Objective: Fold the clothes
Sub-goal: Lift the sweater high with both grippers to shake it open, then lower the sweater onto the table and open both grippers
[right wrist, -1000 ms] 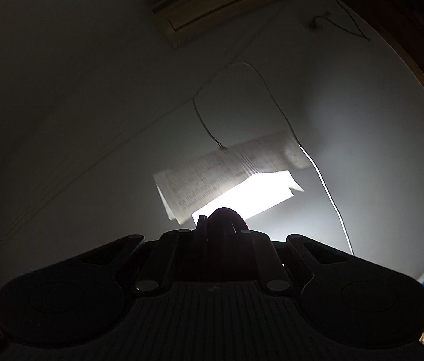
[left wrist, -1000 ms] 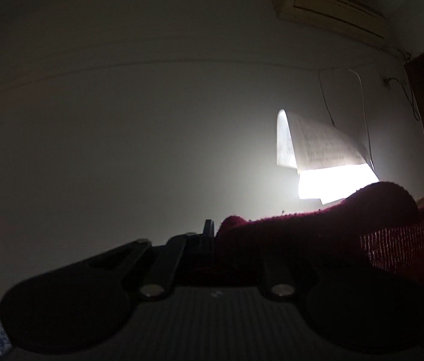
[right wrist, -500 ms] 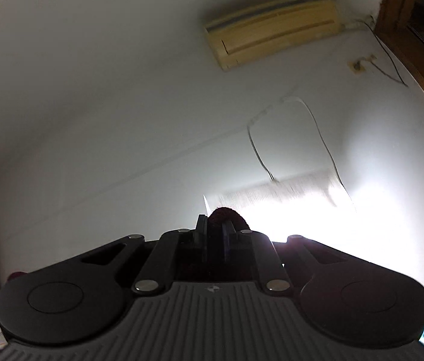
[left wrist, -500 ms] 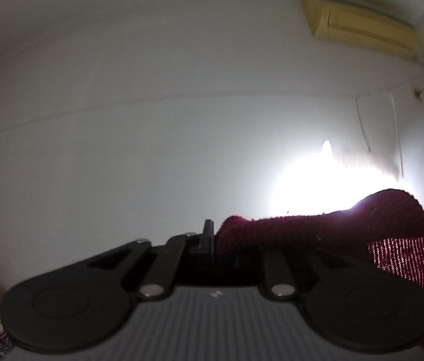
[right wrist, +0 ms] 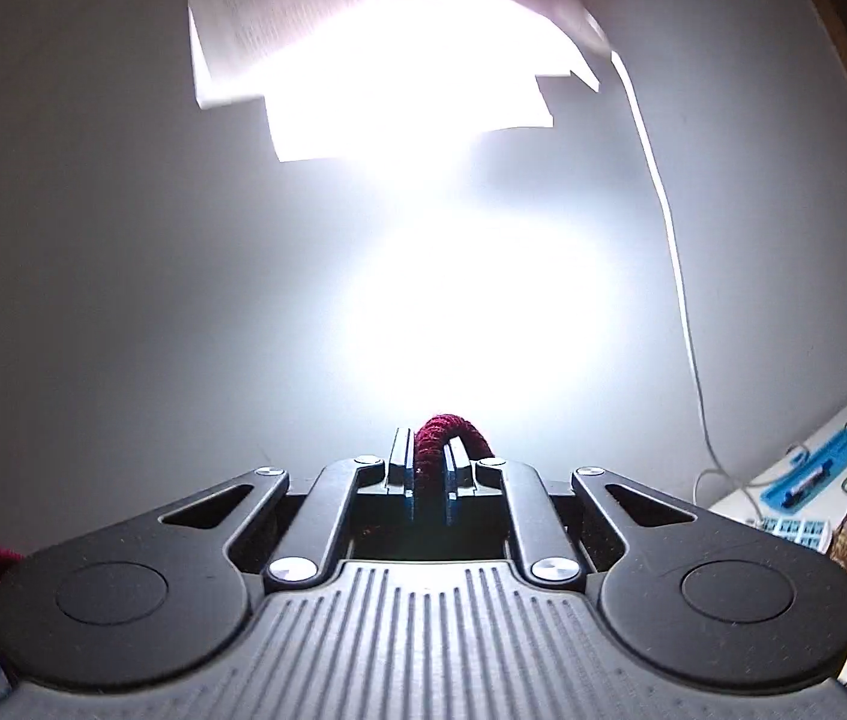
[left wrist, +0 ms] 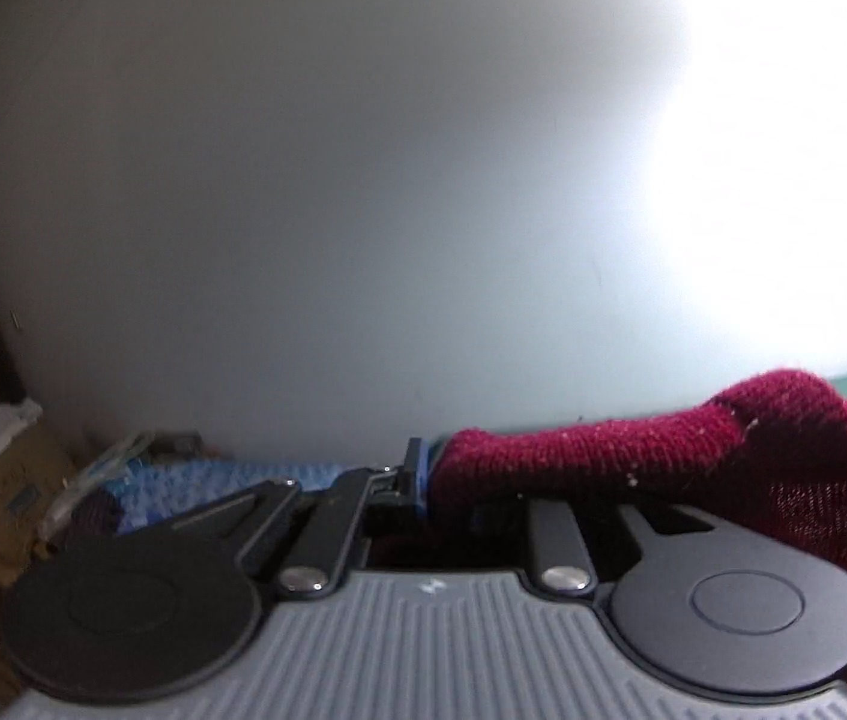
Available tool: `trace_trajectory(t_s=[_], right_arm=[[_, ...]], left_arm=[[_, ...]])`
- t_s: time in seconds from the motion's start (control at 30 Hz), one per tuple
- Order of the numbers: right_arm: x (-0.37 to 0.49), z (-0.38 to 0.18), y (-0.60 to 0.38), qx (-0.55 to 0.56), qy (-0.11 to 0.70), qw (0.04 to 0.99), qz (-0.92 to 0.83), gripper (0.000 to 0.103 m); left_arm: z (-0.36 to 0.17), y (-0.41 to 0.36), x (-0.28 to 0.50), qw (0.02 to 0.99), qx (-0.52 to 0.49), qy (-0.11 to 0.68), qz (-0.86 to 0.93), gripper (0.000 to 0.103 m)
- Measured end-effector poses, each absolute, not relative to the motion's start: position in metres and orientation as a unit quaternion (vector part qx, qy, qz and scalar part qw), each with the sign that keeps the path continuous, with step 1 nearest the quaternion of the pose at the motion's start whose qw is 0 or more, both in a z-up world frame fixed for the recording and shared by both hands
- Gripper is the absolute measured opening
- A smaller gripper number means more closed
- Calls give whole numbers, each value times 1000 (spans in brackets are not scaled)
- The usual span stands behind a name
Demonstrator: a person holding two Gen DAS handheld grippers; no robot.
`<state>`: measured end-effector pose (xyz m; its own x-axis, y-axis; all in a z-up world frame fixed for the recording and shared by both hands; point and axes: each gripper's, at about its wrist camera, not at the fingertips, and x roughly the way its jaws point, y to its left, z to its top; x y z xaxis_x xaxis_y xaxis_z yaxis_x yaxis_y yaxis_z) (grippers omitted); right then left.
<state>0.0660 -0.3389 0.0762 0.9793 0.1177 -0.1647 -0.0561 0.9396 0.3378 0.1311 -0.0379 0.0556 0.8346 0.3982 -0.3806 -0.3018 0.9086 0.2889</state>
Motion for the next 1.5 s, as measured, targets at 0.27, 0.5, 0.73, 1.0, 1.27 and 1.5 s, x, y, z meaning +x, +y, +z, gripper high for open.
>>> trace_trajectory(t_s=[0.27, 0.5, 0.73, 1.0, 1.27, 1.5], right_arm=[[205, -46, -312, 102, 266, 958, 3, 15], [172, -55, -369, 143, 306, 941, 34, 48], [54, -81, -370, 82, 403, 910, 46, 61], [-35, -117, -320, 32, 439, 898, -6, 51], [-53, -125, -301, 42, 423, 904, -49, 15], [-33, -82, -356, 16, 355, 921, -159, 11]], left_arm=[[-71, -11, 232, 901, 101, 378, 188, 37], [-62, 17, 153, 919, 122, 349, 137, 60], [-56, 60, 21, 929, 127, 331, 103, 80], [-95, 64, -47, 914, 163, 372, 10, 84], [-98, 77, -74, 917, 150, 369, -12, 93], [-90, 84, -96, 921, 134, 367, 12, 97]])
